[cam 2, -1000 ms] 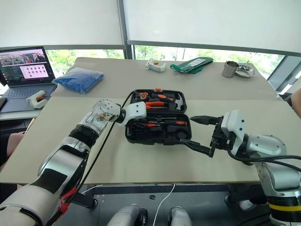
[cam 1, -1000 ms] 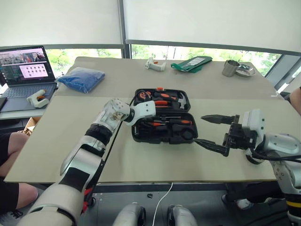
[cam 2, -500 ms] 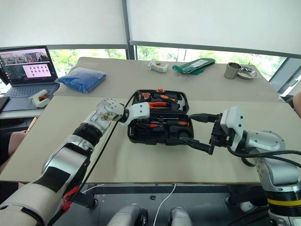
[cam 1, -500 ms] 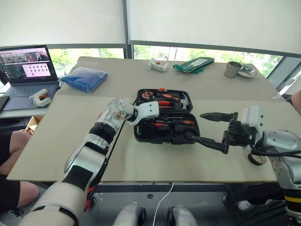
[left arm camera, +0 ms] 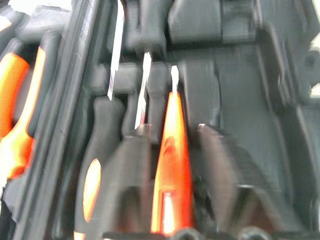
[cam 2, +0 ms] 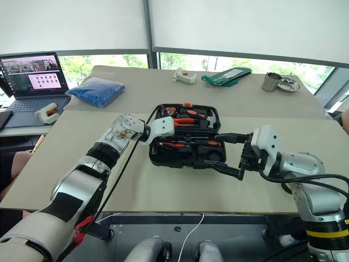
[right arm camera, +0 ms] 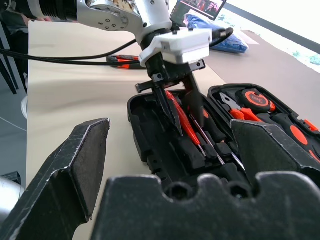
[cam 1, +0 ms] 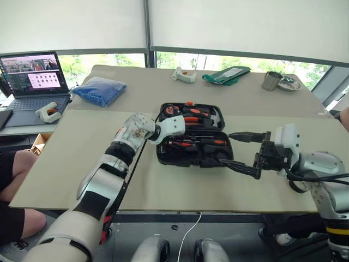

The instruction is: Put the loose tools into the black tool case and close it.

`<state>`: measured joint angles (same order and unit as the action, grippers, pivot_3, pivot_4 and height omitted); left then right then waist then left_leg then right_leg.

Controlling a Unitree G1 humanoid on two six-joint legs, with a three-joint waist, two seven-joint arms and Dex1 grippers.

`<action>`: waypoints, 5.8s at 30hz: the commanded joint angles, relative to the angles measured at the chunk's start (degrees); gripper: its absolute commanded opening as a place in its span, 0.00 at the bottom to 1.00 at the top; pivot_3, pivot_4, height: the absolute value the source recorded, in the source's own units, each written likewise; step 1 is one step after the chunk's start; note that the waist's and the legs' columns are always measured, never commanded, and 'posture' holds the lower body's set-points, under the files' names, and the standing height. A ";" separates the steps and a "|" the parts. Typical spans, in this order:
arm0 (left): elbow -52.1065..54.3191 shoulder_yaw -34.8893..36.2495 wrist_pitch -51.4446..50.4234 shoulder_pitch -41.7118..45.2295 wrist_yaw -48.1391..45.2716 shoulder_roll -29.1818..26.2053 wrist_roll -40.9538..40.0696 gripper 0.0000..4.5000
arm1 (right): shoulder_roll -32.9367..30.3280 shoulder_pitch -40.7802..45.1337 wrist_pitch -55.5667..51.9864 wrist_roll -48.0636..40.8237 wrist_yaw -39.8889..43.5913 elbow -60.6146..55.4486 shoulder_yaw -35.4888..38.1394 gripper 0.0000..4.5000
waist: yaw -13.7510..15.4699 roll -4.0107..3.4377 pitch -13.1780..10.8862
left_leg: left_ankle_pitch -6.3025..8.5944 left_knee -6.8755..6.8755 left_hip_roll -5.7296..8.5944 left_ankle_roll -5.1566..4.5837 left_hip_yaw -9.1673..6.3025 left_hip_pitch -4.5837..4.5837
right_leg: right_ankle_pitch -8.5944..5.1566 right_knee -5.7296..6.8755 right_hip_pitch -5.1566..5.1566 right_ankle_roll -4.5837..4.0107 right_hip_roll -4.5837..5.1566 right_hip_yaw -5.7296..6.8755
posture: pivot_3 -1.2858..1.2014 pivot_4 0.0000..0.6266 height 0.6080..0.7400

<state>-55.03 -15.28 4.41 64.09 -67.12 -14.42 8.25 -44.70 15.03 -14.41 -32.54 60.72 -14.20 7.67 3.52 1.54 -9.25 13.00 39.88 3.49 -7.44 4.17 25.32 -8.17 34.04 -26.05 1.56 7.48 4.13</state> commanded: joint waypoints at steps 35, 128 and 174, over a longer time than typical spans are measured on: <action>1.58 7.99 6.93 -10.97 0.75 -7.21 -7.11 0.00 | 2.30 -1.96 0.33 0.21 -1.84 -1.72 0.08 1.00 | -1.24 -0.04 0.01 | -0.12 -0.05 0.01 0.21 0.05 0.01 | 0.10 0.03 -0.06 0.04 -0.03 -0.02 | 0.52 0.24 1.00; 13.43 4.81 -17.87 -9.77 4.84 -5.47 -8.68 0.00 | 5.00 -2.37 -0.29 1.27 -3.24 -1.19 -0.17 1.00 | -1.24 -0.21 0.10 | -0.11 -0.05 -0.07 0.19 0.04 -0.10 | 0.10 0.05 0.00 0.02 -0.08 -0.06 | 0.52 0.24 1.00; 65.24 36.06 -58.15 -47.42 43.92 -24.54 -34.98 0.98 | 9.93 -7.46 7.92 -7.55 3.66 -4.37 3.32 1.00 | -0.35 -0.39 0.04 | -0.68 -1.29 -0.26 1.34 0.61 -0.94 | -0.16 0.08 -0.04 -0.29 -0.52 -0.35 | 0.52 0.24 1.00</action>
<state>13.05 23.75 -53.48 13.23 -25.30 -39.53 -29.03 -34.27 6.61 -6.01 -39.41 64.29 -18.02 10.60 3.16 1.15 -9.20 12.31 38.49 3.25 -6.08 4.83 24.33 -8.30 34.11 -26.08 1.22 6.98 3.77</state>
